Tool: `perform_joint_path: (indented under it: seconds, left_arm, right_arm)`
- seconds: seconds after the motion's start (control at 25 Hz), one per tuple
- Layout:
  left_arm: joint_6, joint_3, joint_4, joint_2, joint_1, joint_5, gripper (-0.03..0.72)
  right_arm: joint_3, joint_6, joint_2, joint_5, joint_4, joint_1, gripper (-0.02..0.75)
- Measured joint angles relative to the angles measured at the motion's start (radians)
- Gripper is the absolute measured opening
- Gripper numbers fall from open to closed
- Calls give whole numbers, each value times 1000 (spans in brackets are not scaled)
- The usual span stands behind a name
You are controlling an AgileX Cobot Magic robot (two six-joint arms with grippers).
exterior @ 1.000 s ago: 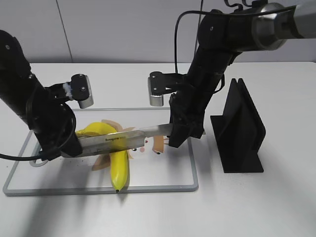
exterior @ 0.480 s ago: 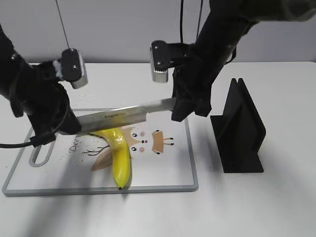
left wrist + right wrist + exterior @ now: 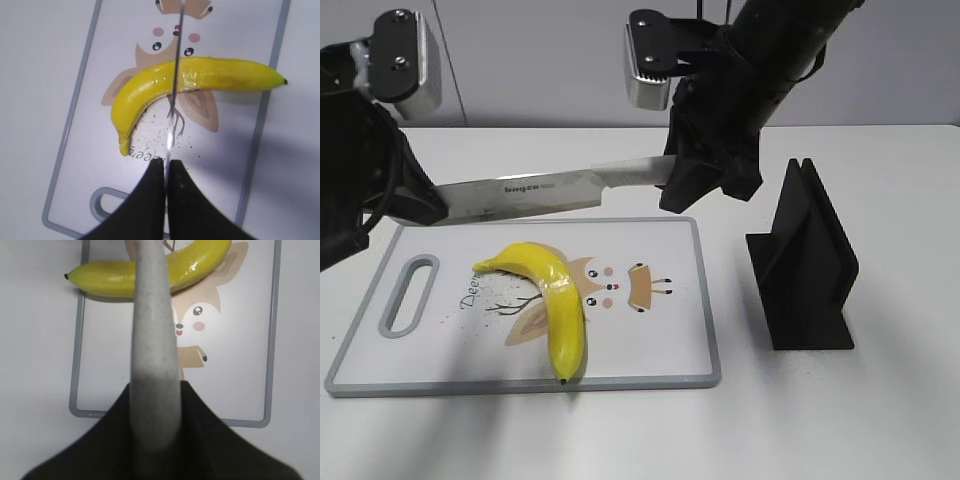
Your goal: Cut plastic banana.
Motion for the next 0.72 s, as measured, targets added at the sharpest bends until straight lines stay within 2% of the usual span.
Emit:
perform_joint_path:
  seconds: [0.24, 0.32, 0.4, 0.64, 0.72]
  left_arm:
    - [-2, 0, -2, -3, 0, 3, -6]
    - [-3, 0, -3, -3, 0, 0, 21]
    - [-6, 0, -5, -4, 1, -12, 94]
    - [-10, 0, -29, -5, 3, -57, 479]
    - [-22, 0, -31, -8, 3, -90, 540]
  right_arm:
    - [0, 0, 0, 3, 4, 0, 197]
    - [0, 1, 0, 6, 4, 0, 196]
    - [0, 7, 0, 13, 7, -1, 193]
    - [0, 30, 0, 13, 1, -4, 190]
    - [0, 32, 0, 12, 0, -6, 190]
